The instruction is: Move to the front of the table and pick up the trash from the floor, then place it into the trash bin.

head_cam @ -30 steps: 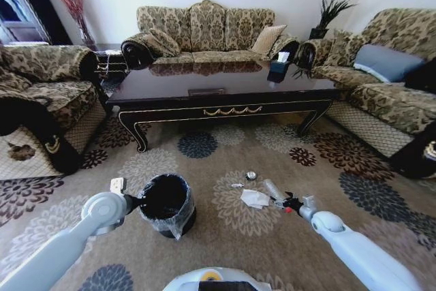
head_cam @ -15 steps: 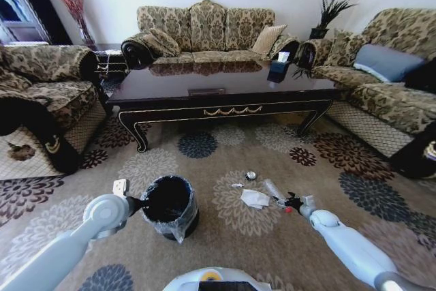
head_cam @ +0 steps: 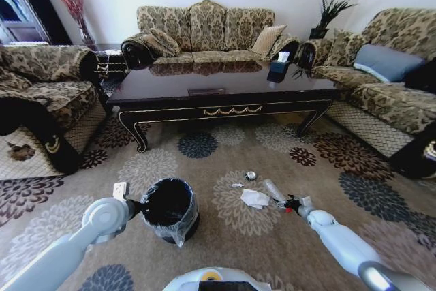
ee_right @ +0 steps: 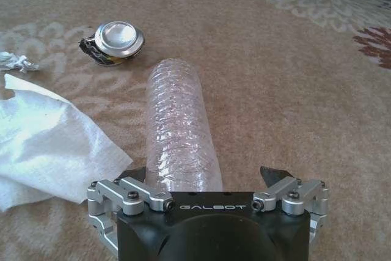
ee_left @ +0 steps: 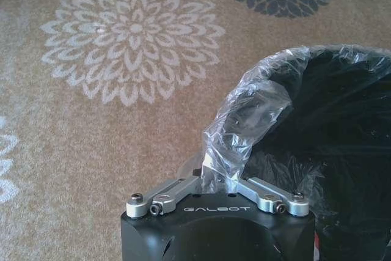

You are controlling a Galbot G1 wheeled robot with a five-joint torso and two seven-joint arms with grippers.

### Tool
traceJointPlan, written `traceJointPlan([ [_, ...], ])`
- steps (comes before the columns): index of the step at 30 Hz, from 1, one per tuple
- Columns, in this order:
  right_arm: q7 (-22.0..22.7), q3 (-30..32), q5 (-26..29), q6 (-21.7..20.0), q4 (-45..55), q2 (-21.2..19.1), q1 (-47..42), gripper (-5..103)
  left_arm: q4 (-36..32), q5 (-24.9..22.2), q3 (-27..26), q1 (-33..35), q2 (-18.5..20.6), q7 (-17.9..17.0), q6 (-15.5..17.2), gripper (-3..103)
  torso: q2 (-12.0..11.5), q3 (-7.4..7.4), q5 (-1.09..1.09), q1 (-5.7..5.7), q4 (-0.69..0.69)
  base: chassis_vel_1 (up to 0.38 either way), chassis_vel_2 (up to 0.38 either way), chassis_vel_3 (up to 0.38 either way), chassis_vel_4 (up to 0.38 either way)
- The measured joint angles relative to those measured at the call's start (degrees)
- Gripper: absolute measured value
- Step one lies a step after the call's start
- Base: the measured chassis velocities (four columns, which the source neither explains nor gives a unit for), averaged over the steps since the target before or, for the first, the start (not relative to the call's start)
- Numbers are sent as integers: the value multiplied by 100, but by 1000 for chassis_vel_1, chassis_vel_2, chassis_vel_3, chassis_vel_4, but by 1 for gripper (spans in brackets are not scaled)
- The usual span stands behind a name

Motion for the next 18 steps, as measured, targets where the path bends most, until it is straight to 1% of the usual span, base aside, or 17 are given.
traceJointPlan([
  [4, -24, -4, -43, 16, -46, 18, 30, 100, -9, 14, -11, 28, -23, 1, 0, 0, 0, 0, 0, 0, 0, 0, 0, 0, 0],
  [7, -95, -4, -172, 78, -48, 32, 7, 100, -8, 93, -13, 71, -58, 16, 0, 0, 0, 0, 0, 0, 0, 0, 0, 0, 0],
  [8, -101, -4, -190, 84, -48, 35, 1, 91, -6, 103, -13, 74, -63, 17, 0, 0, 0, 0, 0, 0, 0, 0, 0, 0, 0],
  [10, -110, -1, -220, 102, -50, 45, -12, 91, -1, 125, -13, 83, -75, 20, 0, 0, 0, 0, 0, 0, -1, 0, 0, 0, 0],
  [11, -115, 9, -244, 121, -58, 60, -31, 80, -1, 139, -13, 103, -88, 23, -1, 0, 0, 0, 0, 0, -1, 0, 0, 0, 0],
  [12, -122, 18, -251, 134, -64, 65, -43, 74, -7, 139, -13, 117, -90, 25, -1, 0, 0, 0, 0, 0, -1, 0, 0, 0, 0],
  [16, -141, 54, -277, 187, -64, 69, -81, 74, -39, 142, -17, 138, -83, 26, -1, 0, 0, 0, 0, 0, -1, 0, 0, 0, 0],
  [17, -141, 68, -282, 193, -56, 69, -92, 58, -49, 140, -21, 138, -81, 27, -1, 0, 0, 0, 0, 0, 0, 0, 0, 0, 0],
  [18, -140, 95, -292, 198, -18, 66, -131, 58, -63, 136, -23, 133, -81, 32, -1, 0, 0, 0, -1, 0, 0, 0, 0, 0, 0],
])
